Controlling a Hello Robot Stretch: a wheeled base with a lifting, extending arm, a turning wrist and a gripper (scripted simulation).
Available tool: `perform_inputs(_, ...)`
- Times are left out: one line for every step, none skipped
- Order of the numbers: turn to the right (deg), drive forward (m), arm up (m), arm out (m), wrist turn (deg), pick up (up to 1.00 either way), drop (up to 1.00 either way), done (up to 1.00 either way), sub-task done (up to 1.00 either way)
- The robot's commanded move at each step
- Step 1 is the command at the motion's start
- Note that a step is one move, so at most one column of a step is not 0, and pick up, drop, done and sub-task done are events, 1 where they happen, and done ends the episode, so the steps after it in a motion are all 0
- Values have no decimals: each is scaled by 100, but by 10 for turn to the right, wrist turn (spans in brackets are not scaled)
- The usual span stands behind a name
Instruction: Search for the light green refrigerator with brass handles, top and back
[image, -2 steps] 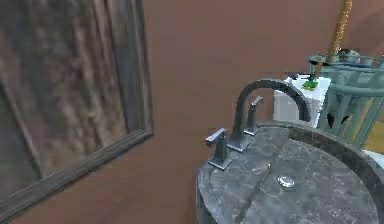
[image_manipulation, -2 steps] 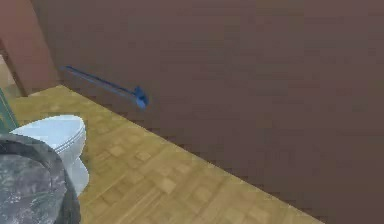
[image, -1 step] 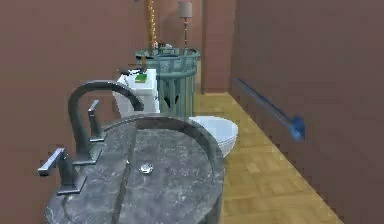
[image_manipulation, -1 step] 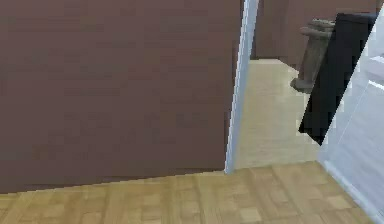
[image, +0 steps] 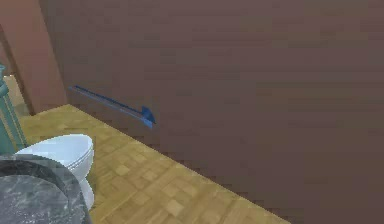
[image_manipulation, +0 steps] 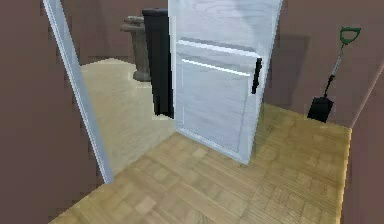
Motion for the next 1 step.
perform_inputs(150,0,0,0,0,0,0,0,0)
